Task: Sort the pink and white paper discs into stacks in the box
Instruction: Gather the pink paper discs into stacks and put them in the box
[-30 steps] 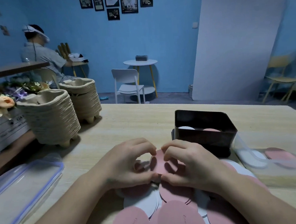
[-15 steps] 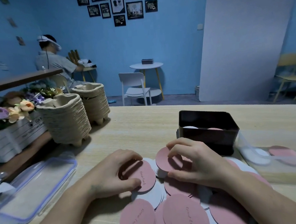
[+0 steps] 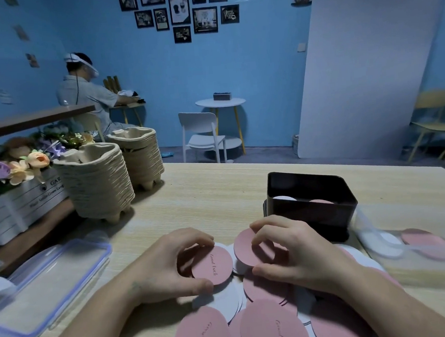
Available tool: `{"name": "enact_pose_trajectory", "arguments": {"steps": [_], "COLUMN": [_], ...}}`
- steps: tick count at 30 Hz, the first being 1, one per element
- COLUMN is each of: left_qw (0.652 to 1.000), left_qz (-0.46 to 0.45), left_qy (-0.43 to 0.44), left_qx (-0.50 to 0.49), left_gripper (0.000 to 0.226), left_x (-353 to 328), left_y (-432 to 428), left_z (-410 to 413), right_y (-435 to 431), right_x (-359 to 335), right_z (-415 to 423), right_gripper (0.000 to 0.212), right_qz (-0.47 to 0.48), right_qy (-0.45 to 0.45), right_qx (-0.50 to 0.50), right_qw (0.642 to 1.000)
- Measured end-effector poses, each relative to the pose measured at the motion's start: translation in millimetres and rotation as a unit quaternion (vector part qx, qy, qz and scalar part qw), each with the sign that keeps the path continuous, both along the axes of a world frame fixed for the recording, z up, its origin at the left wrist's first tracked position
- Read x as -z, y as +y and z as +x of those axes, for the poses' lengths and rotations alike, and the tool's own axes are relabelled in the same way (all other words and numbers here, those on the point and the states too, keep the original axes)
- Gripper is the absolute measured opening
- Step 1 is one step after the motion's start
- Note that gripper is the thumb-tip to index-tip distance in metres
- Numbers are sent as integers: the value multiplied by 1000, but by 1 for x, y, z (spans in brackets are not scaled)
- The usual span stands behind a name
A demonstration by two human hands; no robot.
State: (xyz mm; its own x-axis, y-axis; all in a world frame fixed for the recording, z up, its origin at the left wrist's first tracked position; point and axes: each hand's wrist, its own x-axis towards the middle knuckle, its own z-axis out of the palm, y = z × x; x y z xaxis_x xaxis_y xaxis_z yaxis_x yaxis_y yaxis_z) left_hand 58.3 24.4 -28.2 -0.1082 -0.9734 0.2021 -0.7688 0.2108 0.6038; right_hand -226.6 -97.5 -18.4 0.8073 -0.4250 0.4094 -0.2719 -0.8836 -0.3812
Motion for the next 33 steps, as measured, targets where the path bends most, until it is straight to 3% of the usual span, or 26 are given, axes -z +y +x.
{"name": "enact_pose_trajectory", "arguments": {"steps": [6,11,15,19,24,33], "left_qw": [998,988,979,978,976,978], "left_qz": [-56,-129,-157,-171,-192,-189], "left_qy": [-6,-90,-125,-115,-102,-70], "left_qx": [-18,11,26,27,28,51], "left_gripper": [51,45,53,58,46,63], "left_x": [-6,-21,-21,-9,-2,0], "left_y": [-5,-26,-39,-37,-33,-29], "left_z": [-6,-20,-29,-31,-31,-41], "right_y": [-2,-5,-8,-7,-3,-2], "right_x": [0,0,4,6,5,7], "right_z": [-2,-3,-3,0,5,8], "right_gripper": [34,38,44,47,41,30], "right_qz": [6,-11,0,-10,-34,-54], "right_qy": [9,-4,-21,-29,-63,-101], "right_qx": [13,25,25,15,-2,-23], "right_qw": [1000,1000,999,999,997,993]}}
